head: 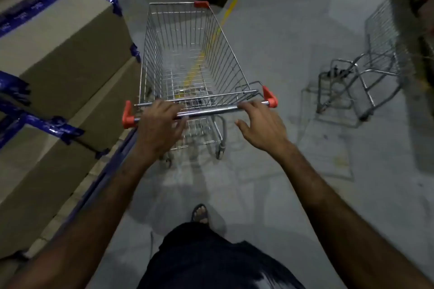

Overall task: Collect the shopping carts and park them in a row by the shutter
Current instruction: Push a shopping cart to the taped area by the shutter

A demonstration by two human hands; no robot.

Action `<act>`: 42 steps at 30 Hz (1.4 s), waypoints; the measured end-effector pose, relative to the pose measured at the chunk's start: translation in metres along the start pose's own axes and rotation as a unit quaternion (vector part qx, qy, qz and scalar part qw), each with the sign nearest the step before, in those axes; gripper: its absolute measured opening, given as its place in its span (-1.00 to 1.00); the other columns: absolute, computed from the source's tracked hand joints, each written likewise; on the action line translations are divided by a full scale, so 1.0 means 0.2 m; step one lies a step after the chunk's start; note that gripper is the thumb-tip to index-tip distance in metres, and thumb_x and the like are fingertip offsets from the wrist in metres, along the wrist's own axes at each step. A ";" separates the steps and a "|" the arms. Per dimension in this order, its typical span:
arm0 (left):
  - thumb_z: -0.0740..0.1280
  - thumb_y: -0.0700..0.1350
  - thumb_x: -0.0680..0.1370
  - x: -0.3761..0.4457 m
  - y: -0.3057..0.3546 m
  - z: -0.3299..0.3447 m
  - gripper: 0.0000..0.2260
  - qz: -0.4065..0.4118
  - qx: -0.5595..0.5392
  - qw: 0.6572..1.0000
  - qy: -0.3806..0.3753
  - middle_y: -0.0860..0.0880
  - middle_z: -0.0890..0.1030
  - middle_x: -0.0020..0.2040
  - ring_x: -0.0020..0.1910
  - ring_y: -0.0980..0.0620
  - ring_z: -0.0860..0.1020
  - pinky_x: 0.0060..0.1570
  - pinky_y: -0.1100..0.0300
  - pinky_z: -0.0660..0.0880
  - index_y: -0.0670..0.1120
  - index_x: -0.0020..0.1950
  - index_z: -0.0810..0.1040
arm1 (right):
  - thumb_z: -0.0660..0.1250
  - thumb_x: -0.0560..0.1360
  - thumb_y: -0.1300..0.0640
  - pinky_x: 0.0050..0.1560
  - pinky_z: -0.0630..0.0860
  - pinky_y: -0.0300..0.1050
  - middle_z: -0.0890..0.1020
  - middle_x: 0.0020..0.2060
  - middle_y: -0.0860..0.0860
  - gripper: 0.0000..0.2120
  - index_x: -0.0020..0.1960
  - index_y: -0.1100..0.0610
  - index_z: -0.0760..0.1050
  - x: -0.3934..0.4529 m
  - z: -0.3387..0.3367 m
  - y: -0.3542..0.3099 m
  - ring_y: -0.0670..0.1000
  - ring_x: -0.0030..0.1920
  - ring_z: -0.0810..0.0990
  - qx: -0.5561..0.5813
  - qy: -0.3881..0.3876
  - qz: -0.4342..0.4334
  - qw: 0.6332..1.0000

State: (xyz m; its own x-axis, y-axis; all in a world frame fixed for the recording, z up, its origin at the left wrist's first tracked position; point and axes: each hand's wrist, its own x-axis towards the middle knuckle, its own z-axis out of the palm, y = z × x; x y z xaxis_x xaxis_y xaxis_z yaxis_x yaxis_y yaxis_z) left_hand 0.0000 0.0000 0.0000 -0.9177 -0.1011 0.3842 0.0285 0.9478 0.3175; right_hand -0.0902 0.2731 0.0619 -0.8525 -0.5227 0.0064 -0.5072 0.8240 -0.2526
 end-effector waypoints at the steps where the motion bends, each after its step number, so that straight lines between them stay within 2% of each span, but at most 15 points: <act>1: 0.30 0.15 0.62 0.04 -0.05 0.02 -0.60 0.005 0.003 1.000 -0.014 -0.14 0.71 0.12 0.09 -0.21 0.62 0.08 -0.14 0.56 -0.10 0.26 0.67 | 0.38 0.61 -0.07 0.26 0.48 0.13 0.58 0.34 0.08 -0.55 0.45 0.05 0.51 0.09 0.01 0.02 0.18 0.30 0.58 -0.012 0.000 -0.016 1.000; 3: 0.18 0.35 0.61 0.13 -0.11 0.01 -0.43 -0.018 0.017 0.996 -0.088 -0.14 0.71 0.14 0.09 -0.19 0.64 0.10 -0.14 0.57 -0.06 0.29 0.67 | 0.32 0.62 -0.19 0.35 0.45 0.17 0.60 0.34 0.09 -0.52 0.44 0.04 0.51 0.25 0.02 0.04 0.17 0.30 0.60 -0.040 -0.031 -0.017 0.999; 5: -0.02 0.56 0.54 0.18 -0.16 0.01 -0.23 -0.071 0.030 0.977 -0.199 -0.08 0.70 0.04 0.01 -0.12 0.66 0.01 -0.03 0.57 0.01 0.19 0.68 | 0.24 0.61 -0.35 0.31 0.51 0.23 0.63 0.30 0.11 -0.43 0.41 0.03 0.53 0.38 0.06 0.06 0.19 0.25 0.63 -0.058 -0.092 -0.032 0.994; 8: -0.13 0.68 0.46 0.17 -0.20 0.03 -0.08 -0.127 0.100 0.940 -0.302 -0.10 0.68 -0.04 -0.04 -0.13 0.66 -0.04 0.00 0.48 0.00 0.09 0.71 | 0.08 0.54 -0.54 0.11 0.57 0.14 0.71 0.02 0.08 -0.34 0.08 0.00 0.59 0.46 0.18 0.10 0.20 0.07 0.69 -0.060 -0.172 -0.070 0.981; 10: -0.10 0.73 0.40 0.18 -0.20 0.04 -0.03 -0.163 0.117 0.931 -0.306 -0.14 0.70 -0.02 -0.01 -0.17 0.67 -0.01 -0.02 0.51 -0.02 0.04 0.72 | -0.01 0.44 -0.66 -0.01 0.58 0.07 0.69 -0.16 0.04 -0.24 -0.12 0.01 0.54 0.50 0.22 0.16 0.15 -0.08 0.68 -0.047 -0.176 -0.081 0.980; 13: -0.11 0.79 0.31 0.20 -0.14 0.06 0.00 -0.209 0.122 0.920 -0.308 -0.10 0.69 -0.11 -0.13 -0.12 0.61 0.02 -0.02 0.55 -0.04 -0.12 0.68 | -0.10 0.35 -0.74 -0.11 0.56 0.02 0.64 -0.27 0.00 -0.12 -0.20 0.02 0.53 0.56 0.24 0.26 0.08 -0.21 0.63 -0.060 -0.178 -0.113 0.976; 16: -0.13 0.79 0.29 0.21 -0.03 0.05 0.04 -0.235 0.147 0.908 -0.313 -0.03 0.62 -0.22 -0.18 -0.07 0.59 -0.02 0.00 0.53 -0.04 -0.05 0.71 | -0.05 0.37 -0.74 -0.14 0.50 0.02 0.62 -0.32 0.03 -0.06 -0.24 0.13 0.56 0.60 0.22 0.34 0.07 -0.26 0.61 -0.058 -0.223 -0.136 0.964; 18: -0.12 0.81 0.24 0.21 0.06 0.06 0.05 -0.276 0.157 0.897 -0.306 -0.01 0.59 -0.28 -0.21 -0.07 0.61 -0.08 0.01 0.52 -0.06 -0.11 0.69 | -0.05 0.34 -0.76 -0.15 0.49 0.04 0.59 -0.37 0.02 -0.03 -0.31 0.15 0.51 0.62 0.20 0.38 0.08 -0.30 0.61 -0.040 -0.245 -0.145 0.958; 22: -0.09 0.82 0.24 0.19 0.27 0.12 0.04 -0.327 0.174 0.875 -0.312 -0.04 0.64 -0.17 -0.22 -0.06 0.54 -0.14 0.02 0.42 -0.05 -0.07 0.67 | -0.15 0.16 -0.85 -0.09 0.63 0.09 0.54 -0.42 0.00 0.00 -0.35 0.09 0.43 0.60 0.16 0.52 0.05 -0.38 0.54 -0.031 -0.287 -0.179 0.941; 25: -0.09 0.81 0.27 0.13 0.43 0.18 0.02 -0.362 0.175 0.865 -0.301 -0.06 0.68 -0.12 -0.20 -0.04 0.54 -0.11 0.04 0.42 -0.06 -0.09 0.68 | -0.12 0.21 -0.83 -0.08 0.62 0.09 0.58 -0.38 0.03 -0.01 -0.33 0.10 0.48 0.57 0.11 0.62 0.05 -0.33 0.57 -0.039 -0.279 -0.214 0.935; 29: -0.07 0.79 0.30 0.07 0.67 0.24 -0.04 -0.392 0.160 0.869 -0.258 -0.04 0.62 -0.27 -0.26 -0.03 0.57 -0.12 0.04 0.45 -0.05 -0.25 0.63 | 0.01 0.35 -0.73 -0.27 0.42 -0.10 0.55 -0.40 0.00 -0.15 -0.34 0.08 0.42 0.58 0.05 0.78 0.01 -0.37 0.53 -0.075 -0.280 -0.257 0.922; 31: -0.09 0.78 0.31 0.04 0.81 0.27 -0.07 -0.410 0.136 0.865 -0.256 -0.02 0.59 -0.32 -0.29 -0.03 0.57 -0.14 0.04 0.48 -0.04 -0.29 0.59 | 0.03 0.35 -0.74 -0.27 0.41 -0.09 0.56 -0.41 -0.01 -0.16 -0.35 0.07 0.41 0.58 0.02 0.85 0.00 -0.37 0.55 -0.089 -0.274 -0.280 0.916; 35: -0.22 0.79 0.25 -0.06 1.03 0.31 0.00 -0.441 0.125 0.849 -0.262 -0.03 0.61 -0.29 -0.26 -0.04 0.59 0.04 -0.07 0.56 -0.02 -0.26 0.60 | 0.03 0.38 -0.72 -0.24 0.44 -0.07 0.59 -0.44 0.00 -0.15 -0.37 0.08 0.47 0.53 -0.04 0.92 0.02 -0.37 0.60 -0.119 -0.276 -0.323 0.897; 39: -0.15 0.80 0.27 -0.30 1.21 0.29 -0.06 -0.475 0.099 0.844 -0.228 -0.01 0.60 -0.40 -0.40 0.00 0.59 -0.03 -0.04 0.62 -0.04 -0.39 0.51 | 0.02 0.41 -0.70 -0.17 0.47 -0.03 0.61 -0.42 -0.02 -0.14 -0.34 0.09 0.55 0.33 -0.05 0.92 -0.01 -0.35 0.61 -0.152 -0.255 -0.359 0.885; 42: -0.06 0.76 0.33 -0.51 1.33 0.22 -0.16 -0.492 0.102 0.837 -0.216 0.02 0.56 -0.43 -0.44 0.04 0.56 -0.04 -0.02 0.63 -0.01 -0.40 0.44 | 0.04 0.43 -0.68 -0.29 0.40 -0.08 0.60 -0.44 -0.02 -0.20 -0.37 0.04 0.49 0.14 -0.01 0.88 -0.02 -0.38 0.59 -0.145 -0.252 -0.389 0.874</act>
State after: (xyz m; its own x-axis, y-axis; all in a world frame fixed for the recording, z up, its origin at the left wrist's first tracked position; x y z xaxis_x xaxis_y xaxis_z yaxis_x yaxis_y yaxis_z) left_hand 0.0831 0.2761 0.0068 -0.5164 -0.7859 -0.3401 -0.8531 0.5068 0.1241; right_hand -0.2028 0.4044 0.0199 -0.1085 -0.9189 -0.3793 -0.9816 0.1594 -0.1055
